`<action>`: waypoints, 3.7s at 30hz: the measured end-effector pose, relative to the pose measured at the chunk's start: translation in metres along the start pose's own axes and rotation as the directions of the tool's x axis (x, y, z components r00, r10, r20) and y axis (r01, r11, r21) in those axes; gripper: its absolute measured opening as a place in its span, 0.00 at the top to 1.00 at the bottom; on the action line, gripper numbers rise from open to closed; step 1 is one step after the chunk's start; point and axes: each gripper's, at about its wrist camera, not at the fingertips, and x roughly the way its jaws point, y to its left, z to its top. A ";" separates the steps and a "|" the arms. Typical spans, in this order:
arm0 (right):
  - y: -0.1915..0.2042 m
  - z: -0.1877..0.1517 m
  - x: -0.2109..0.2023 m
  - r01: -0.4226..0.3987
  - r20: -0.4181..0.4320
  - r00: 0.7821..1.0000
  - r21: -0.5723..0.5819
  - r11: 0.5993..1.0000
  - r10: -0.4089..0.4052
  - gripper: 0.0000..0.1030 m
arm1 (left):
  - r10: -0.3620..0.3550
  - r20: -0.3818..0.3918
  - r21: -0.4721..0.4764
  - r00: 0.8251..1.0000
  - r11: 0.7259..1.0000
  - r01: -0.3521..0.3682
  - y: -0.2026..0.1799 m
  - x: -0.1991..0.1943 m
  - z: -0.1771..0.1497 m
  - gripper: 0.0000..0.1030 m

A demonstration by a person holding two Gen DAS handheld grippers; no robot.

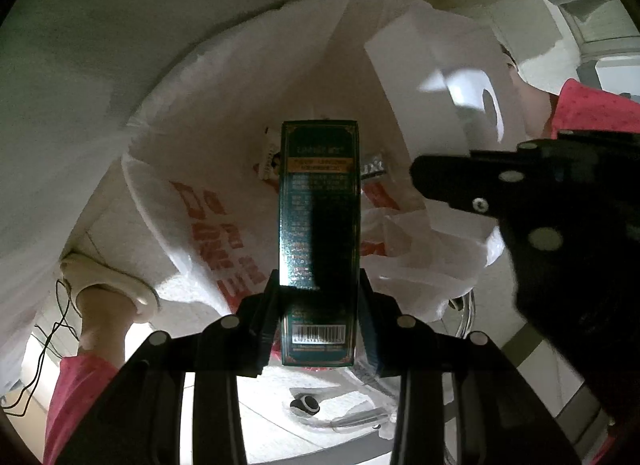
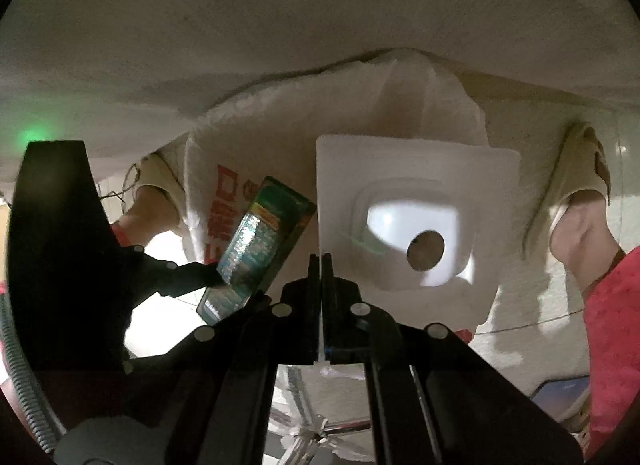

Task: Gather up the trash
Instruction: 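Open both tools to drop the green box and white tray into the bag, then raise both tools back over the remaining items on the bed, then grasp the blue wrapper with the right tool while the left tool grasps the small white box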

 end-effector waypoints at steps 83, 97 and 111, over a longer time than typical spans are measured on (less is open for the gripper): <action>0.142 0.202 -0.412 0.382 0.437 0.888 -0.532 0.756 -0.142 0.11 | 0.209 0.237 -0.003 0.949 0.977 -0.215 0.104 -0.339 0.047 0.20; 0.161 0.265 -0.322 0.327 0.324 0.933 -0.575 0.750 -0.158 0.11 | 0.178 0.209 -0.002 0.962 0.983 -0.182 0.123 -0.306 0.081 0.20; 0.152 0.305 -0.257 0.262 0.233 0.959 -0.515 0.816 -0.161 0.11 | 0.080 0.239 -0.035 0.968 0.997 -0.073 0.144 -0.299 0.088 0.20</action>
